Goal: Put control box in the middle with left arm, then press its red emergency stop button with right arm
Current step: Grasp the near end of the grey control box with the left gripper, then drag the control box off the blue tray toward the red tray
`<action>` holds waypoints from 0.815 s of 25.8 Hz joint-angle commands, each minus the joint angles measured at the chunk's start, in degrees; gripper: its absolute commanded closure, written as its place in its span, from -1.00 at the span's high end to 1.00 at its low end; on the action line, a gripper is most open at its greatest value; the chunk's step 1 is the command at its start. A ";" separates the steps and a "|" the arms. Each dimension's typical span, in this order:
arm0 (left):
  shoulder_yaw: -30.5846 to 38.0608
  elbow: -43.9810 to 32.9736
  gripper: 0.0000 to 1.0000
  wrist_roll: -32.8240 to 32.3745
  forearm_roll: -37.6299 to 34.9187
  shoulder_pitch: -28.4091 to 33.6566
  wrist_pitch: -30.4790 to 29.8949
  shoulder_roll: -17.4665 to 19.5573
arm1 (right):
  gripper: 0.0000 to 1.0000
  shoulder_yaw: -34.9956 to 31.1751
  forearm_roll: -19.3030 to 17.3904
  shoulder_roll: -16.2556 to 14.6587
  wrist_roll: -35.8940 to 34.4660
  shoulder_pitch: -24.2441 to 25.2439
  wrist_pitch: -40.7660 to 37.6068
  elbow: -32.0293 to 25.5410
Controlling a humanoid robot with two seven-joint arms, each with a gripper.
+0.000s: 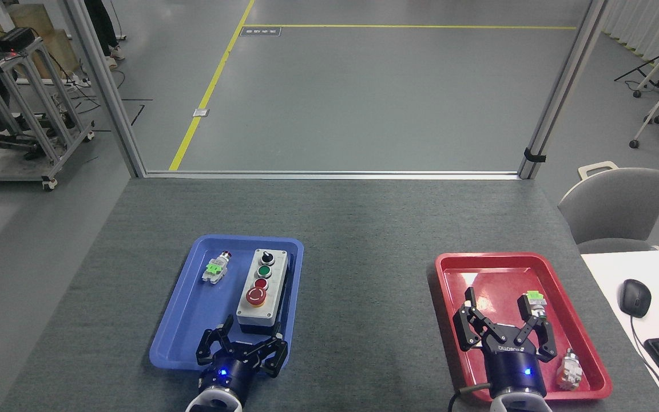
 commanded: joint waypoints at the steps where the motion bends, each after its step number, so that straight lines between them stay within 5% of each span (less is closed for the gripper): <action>1: 0.02 2.11 0.98 -0.08 -0.04 -2.22 0.33 -0.55 | 1.00 -0.14 0.01 -0.08 -0.01 0.01 -0.03 0.06; 21: -0.15 20.56 0.97 -0.08 0.49 -13.91 1.82 -3.45 | 1.00 -0.58 0.01 0.01 -0.01 -0.08 -0.03 -0.11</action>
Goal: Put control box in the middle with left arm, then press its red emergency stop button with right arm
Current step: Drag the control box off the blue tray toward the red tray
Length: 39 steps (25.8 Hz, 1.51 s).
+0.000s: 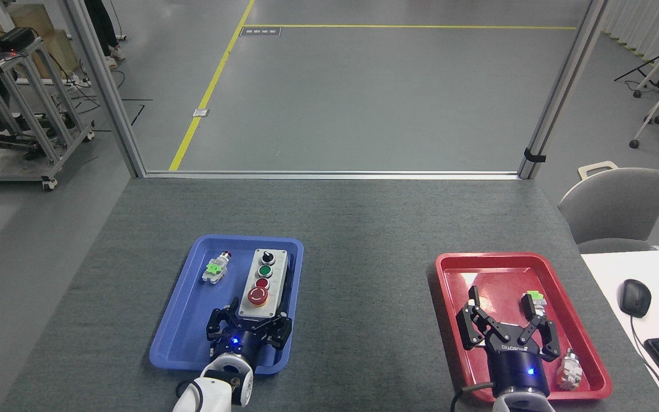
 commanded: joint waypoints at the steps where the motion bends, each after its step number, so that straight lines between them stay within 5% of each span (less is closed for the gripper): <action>1: -0.05 4.37 0.97 0.12 0.08 -2.62 -0.04 -0.98 | 1.00 0.00 -0.05 0.03 -0.11 -0.09 0.01 -0.02; 3: -0.05 7.54 0.93 0.12 0.26 -4.29 0.05 -1.16 | 1.00 0.00 0.03 0.03 -0.11 -0.09 0.01 -0.02; 6: -0.05 10.09 0.45 0.21 0.17 -5.96 0.05 -1.16 | 1.00 0.00 -0.05 0.03 -0.11 -0.17 0.01 -0.02; 8: -0.05 10.09 0.00 0.12 0.35 -6.14 0.05 -1.16 | 1.00 0.00 0.03 0.03 -0.11 -0.09 0.01 -0.02; 11: 0.12 9.56 -1.00 0.12 0.87 -6.14 0.13 -1.16 | 1.00 0.00 0.03 0.03 -0.11 -0.09 0.01 -0.02; 16: 0.65 5.96 -1.00 0.91 2.54 -6.31 0.49 -0.72 | 1.00 0.00 0.03 -0.06 -0.11 -0.09 0.01 -0.02; 26: -0.05 -20.59 -1.00 -0.06 3.51 5.99 -3.56 1.57 | 1.00 0.00 0.03 -0.23 -0.11 -0.17 0.01 -0.02; 35: -9.98 -16.46 -1.00 -2.08 2.28 5.91 -0.92 -5.90 | 1.00 0.00 0.03 -0.50 -0.11 -0.44 0.01 -0.11; 39: -21.41 -12.50 -1.00 -2.87 2.54 3.18 5.85 -5.99 | 1.00 0.00 0.03 -0.67 -0.11 -0.44 0.01 -0.11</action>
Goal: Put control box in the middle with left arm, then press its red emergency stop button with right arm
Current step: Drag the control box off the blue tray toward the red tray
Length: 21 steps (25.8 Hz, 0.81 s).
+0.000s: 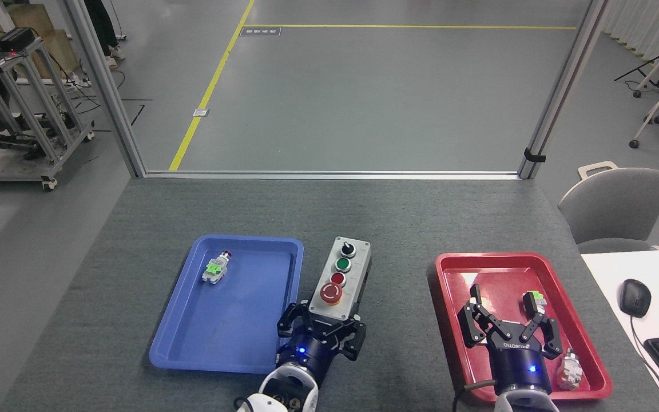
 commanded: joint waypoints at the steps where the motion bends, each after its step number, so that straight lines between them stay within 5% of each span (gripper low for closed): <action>1: -9.61 4.33 -1.00 -0.37 0.19 -2.32 5.33 -0.66 | 1.00 0.00 0.00 -0.22 0.03 -0.03 -0.01 -0.01; 13: -18.58 11.54 -1.00 -0.37 0.89 -3.12 5.77 -0.75 | 1.00 -0.18 -0.09 -1.09 0.03 -0.21 -0.01 -0.01; 14: -18.58 11.54 -0.70 -0.37 0.89 -3.12 5.68 -0.75 | 1.00 -0.18 -0.09 -1.09 0.03 -0.21 -0.01 -0.01; 17: -18.84 11.45 0.75 0.07 0.80 -3.12 6.29 -0.66 | 1.00 -0.18 -0.09 -1.09 0.03 -0.21 -0.01 -0.01; 18: -18.75 11.19 0.93 0.33 0.89 -3.12 6.38 -0.57 | 1.00 -0.18 -0.09 -1.27 0.03 -0.21 -0.01 -0.01; 21: -18.49 8.29 0.96 0.51 0.89 -1.80 5.77 -0.49 | 1.00 -0.18 -0.09 -1.97 0.03 -0.21 -0.01 -0.01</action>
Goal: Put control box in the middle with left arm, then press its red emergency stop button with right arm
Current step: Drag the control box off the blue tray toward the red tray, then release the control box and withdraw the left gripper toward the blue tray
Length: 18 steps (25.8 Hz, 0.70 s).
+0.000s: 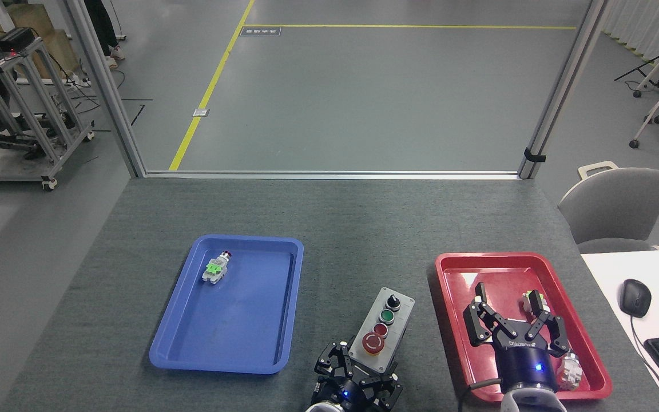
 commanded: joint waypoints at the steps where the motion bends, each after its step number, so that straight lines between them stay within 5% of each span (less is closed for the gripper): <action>1: 0.33 -3.73 0.97 0.62 0.05 2.33 -0.74 0.21 | 1.00 0.00 0.00 -0.64 -0.01 0.00 0.00 -0.07; 4: 0.42 -11.11 0.97 0.01 -0.04 7.07 -1.62 2.23 | 1.00 -0.17 0.00 -1.34 -0.10 0.00 0.18 0.01; 8: 0.42 -25.96 0.97 -0.17 0.05 14.28 -2.05 14.53 | 1.00 -0.17 0.00 -1.96 -0.10 0.00 0.44 0.01; 12: 3.67 -35.19 0.97 0.18 0.14 20.78 -2.32 22.88 | 1.00 -0.70 0.00 -2.31 -0.10 -0.17 1.67 0.19; 18: 19.93 -42.40 0.97 0.62 0.49 26.67 -7.33 24.56 | 1.00 -0.26 0.00 -2.49 -0.19 -1.05 1.23 0.63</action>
